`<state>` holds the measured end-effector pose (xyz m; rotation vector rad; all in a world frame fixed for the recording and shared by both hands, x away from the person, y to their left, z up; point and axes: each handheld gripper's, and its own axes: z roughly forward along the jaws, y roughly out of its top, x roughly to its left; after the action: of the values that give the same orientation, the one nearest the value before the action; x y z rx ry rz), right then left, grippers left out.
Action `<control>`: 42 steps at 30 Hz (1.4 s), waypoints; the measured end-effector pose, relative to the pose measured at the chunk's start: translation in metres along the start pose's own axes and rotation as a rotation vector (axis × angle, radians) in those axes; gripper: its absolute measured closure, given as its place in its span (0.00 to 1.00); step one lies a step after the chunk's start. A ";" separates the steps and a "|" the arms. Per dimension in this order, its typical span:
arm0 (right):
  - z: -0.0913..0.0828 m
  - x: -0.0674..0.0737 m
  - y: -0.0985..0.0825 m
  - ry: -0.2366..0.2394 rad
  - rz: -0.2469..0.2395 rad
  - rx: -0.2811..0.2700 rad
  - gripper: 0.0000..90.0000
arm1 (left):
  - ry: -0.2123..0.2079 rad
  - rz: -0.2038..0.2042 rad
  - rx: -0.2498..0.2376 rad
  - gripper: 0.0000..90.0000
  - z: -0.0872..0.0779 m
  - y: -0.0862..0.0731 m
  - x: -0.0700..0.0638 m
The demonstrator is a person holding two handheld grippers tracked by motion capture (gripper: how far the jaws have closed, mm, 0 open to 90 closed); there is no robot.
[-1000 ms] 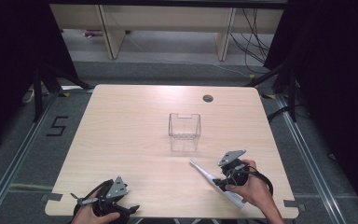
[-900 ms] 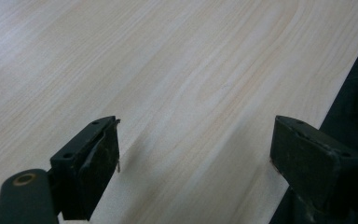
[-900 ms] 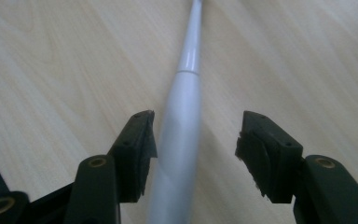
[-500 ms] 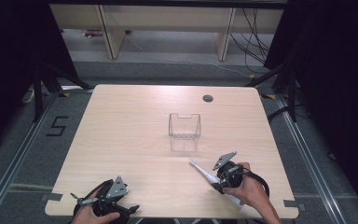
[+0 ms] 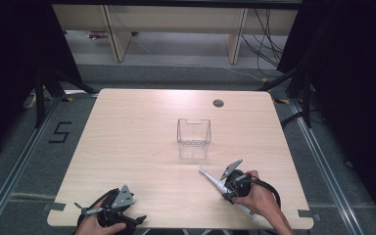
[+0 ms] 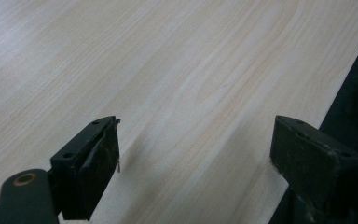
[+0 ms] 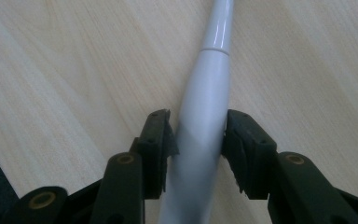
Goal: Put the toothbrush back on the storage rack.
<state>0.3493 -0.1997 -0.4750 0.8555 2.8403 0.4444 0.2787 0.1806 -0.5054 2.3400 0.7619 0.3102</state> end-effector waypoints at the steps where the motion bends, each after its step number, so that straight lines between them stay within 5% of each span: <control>1: 0.000 0.000 0.000 0.001 0.004 0.006 0.69 | 0.003 0.016 0.000 0.17 0.000 0.000 0.001; 12: 0.006 -0.003 0.008 0.029 -0.018 0.073 0.72 | -0.001 -0.003 0.000 0.17 0.001 0.000 0.000; 17: 0.007 -0.001 0.021 0.047 -0.036 0.160 0.73 | 0.001 0.012 0.000 0.17 0.000 0.000 0.001; 27: 0.011 -0.002 0.032 0.048 -0.066 0.244 0.73 | -0.001 0.011 0.000 0.17 0.000 0.000 0.000; 42: 0.010 -0.006 0.033 0.077 -0.056 0.241 0.74 | -0.002 0.016 0.004 0.17 -0.001 0.001 0.002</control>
<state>0.3735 -0.1741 -0.4739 0.8099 3.0236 0.1316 0.2803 0.1817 -0.5040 2.3507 0.7434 0.3132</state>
